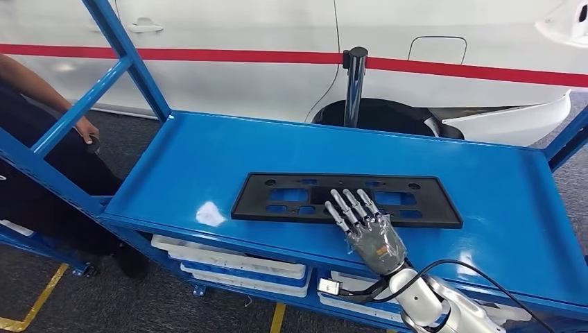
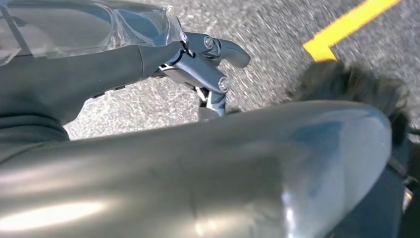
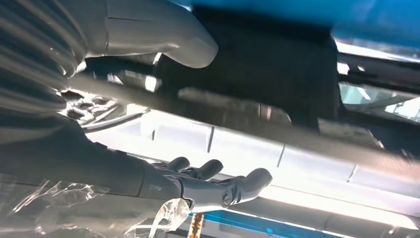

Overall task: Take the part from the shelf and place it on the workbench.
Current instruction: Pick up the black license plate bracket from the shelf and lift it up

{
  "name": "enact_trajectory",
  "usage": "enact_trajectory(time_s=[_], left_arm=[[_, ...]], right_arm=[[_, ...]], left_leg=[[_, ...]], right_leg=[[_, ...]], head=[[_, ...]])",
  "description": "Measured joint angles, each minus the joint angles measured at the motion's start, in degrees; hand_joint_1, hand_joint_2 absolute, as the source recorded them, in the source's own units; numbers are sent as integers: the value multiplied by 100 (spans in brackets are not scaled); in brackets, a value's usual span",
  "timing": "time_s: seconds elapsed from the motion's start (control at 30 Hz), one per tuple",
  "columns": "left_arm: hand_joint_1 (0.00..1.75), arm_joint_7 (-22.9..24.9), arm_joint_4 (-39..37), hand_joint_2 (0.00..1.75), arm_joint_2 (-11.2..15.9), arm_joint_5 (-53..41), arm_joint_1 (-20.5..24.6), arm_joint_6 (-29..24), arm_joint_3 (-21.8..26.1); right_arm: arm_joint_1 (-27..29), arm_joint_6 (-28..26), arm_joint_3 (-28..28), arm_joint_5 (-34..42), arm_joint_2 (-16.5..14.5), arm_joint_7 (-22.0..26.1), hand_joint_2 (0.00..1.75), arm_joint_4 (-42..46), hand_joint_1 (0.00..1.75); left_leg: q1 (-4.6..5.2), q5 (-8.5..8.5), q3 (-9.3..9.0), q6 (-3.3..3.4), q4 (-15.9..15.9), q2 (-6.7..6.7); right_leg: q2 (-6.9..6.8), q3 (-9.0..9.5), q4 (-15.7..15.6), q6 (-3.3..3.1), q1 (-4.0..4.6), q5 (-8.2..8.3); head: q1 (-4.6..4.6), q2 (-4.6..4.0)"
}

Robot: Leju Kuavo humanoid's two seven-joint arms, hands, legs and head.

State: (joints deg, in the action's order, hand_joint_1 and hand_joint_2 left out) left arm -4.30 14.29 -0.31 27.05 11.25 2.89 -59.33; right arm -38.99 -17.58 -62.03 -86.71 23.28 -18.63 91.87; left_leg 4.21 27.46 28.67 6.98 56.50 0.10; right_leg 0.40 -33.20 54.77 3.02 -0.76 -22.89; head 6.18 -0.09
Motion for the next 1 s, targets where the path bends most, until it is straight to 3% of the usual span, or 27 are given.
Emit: enact_trajectory(time_s=[0.03, 0.07, 0.13, 0.2, 0.27, 0.33, 0.37, 0.4, 0.47, 0.5, 0.53, 0.6, 0.63, 0.7, 0.8, 0.83, 0.87, 0.9, 1.0], left_arm=[[0, -1, 1, 0, 4, 2, 9, -1, 3], [0, -2, 2, 0, 5, 6, 13, -7, 4], [0, -4, 3, 0, -15, 18, 1, -19, 5], [0, -9, 4, 0, -38, 37, -23, -19, 7], [0, -13, 4, 0, -54, 54, -35, -5, 8], [0, -14, 4, 0, -68, 61, -49, 7, 8], [0, -14, 4, 0, -73, 62, -55, 9, 7], [0, -14, 4, 0, -77, 64, -60, 11, 7], [0, -14, 4, 0, -78, 70, -62, 17, 9], [0, -13, 4, 0, -77, 74, -58, 20, 11], [0, -13, 4, 0, -74, 77, -54, 22, 14], [0, -13, 4, 0, -72, 82, -45, 23, 18], [0, -13, 4, 0, -69, 90, -45, 28, 20], [0, -10, 4, 0, -66, 113, -51, 50, 24], [0, -8, 4, 0, -73, 165, -47, 78, 33], [0, -8, 4, 0, -78, 178, -42, 81, 36], [0, -7, 4, 0, -84, 182, -39, 85, 39], [0, -5, 4, 0, -91, 183, -37, 90, 40], [0, -1, 4, 0, -103, 199, -37, 120, 41]], right_arm=[[-5, 4, -13, 0, -20, 6, 175, -4, 0], [-14, 10, -30, 0, -40, 20, 175, -11, 0], [-40, 32, -70, 0, -65, 43, 175, -27, 7], [-74, 89, -115, 0, -84, 71, 175, -41, 19], [-89, 183, -163, 0, -105, 115, 175, -60, 34], [-90, 279, -220, 0, -148, 171, 175, -81, 75], [-92, 315, -250, 0, -177, 197, 175, -91, 95], [-97, 341, -275, 0, -204, 224, 175, -97, 106], [-110, 383, -310, 0, -261, 297, 175, -104, 100], [-116, 405, -321, 0, -303, 347, 175, -105, 86], [-120, 424, -328, 0, -347, 385, 175, -107, 64], [-121, 457, -339, 0, -434, 445, 175, -109, 17], [-121, 480, -343, 0, -473, 479, 175, -110, 4], [-126, 543, -345, 0, -567, 572, 175, -110, 0], [-131, 640, -340, 0, -714, 694, 175, -120, 0], [-131, 662, -340, 0, -749, 716, 175, -127, 0], [-131, 676, -341, 0, -781, 730, 175, -132, 0], [-132, 687, -340, 0, -812, 741, 175, -135, 0], [-133, 738, -326, 0, -908, 800, 175, -140, 0]], left_leg=[[67, -97, -134, 78, -292, -1], [97, -150, -187, 83, -440, -2], [25, -245, -210, 22, -578, -10], [-30, -314, -229, -11, -634, -4], [-57, -344, -224, 4, -644, -2], [-92, -348, -211, 8, -636, 2], [-116, -343, -209, -2, -625, 2], [-147, -329, -210, -24, -601, 1], [-197, -245, -185, -120, -494, -7], [-210, -184, -156, -167, -419, -12], [-209, -133, -129, -203, -369, -12], [-201, -87, -104, -226, -335, -7], [-199, -76, -105, -242, -327, -4], [-230, 100, 8, -324, -39, -7], [-346, 630, 558, -480, 1119, -5], [-372, 713, 713, -500, 1414, -5], [-383, 688, 774, -498, 1500, -6], [-381, 560, 723, -477, 1353, -8], [-301, -66, 155, -300, 76, -15]], right_leg=[[10, -7, -29, -31, 37, 36], [17, -23, -41, -48, 80, 63], [16, -65, -33, -95, 122, 87], [9, -189, 228, -35, 106, -89], [3, -520, 967, 52, 56, -497], [-4, -832, 1676, 113, 3, -766], [-7, -855, 1758, 155, -25, -745], [-10, -751, 1586, 206, -56, -616], [-22, -308, 796, 337, -135, -282], [-11, -120, 450, 346, -166, -188], [0, -4, 230, 316, -187, -154], [29, 29, 147, 166, -199, -185], [22, 26, 150, 120, -206, -191], [6, 22, 153, 57, -224, -193], [-5, 7, 152, 16, -229, -184], [-5, 5, 152, 16, -227, -184], [-2, 7, 151, 16, -222, -184], [4, 14, 149, 15, -216, -183], [21, 66, 93, 1, -201, -158]], head=[[4, 0], [4, 0], [6, 1], [0, 1], [-7, 0], [-7, -1], [-8, -1], [-8, -1], [-17, -1], [-30, 0], [-42, -1], [-56, -1], [-57, -1], [-55, -1], [-50, -1], [-49, -1], [-49, -1], [-49, -2], [-49, -1]])
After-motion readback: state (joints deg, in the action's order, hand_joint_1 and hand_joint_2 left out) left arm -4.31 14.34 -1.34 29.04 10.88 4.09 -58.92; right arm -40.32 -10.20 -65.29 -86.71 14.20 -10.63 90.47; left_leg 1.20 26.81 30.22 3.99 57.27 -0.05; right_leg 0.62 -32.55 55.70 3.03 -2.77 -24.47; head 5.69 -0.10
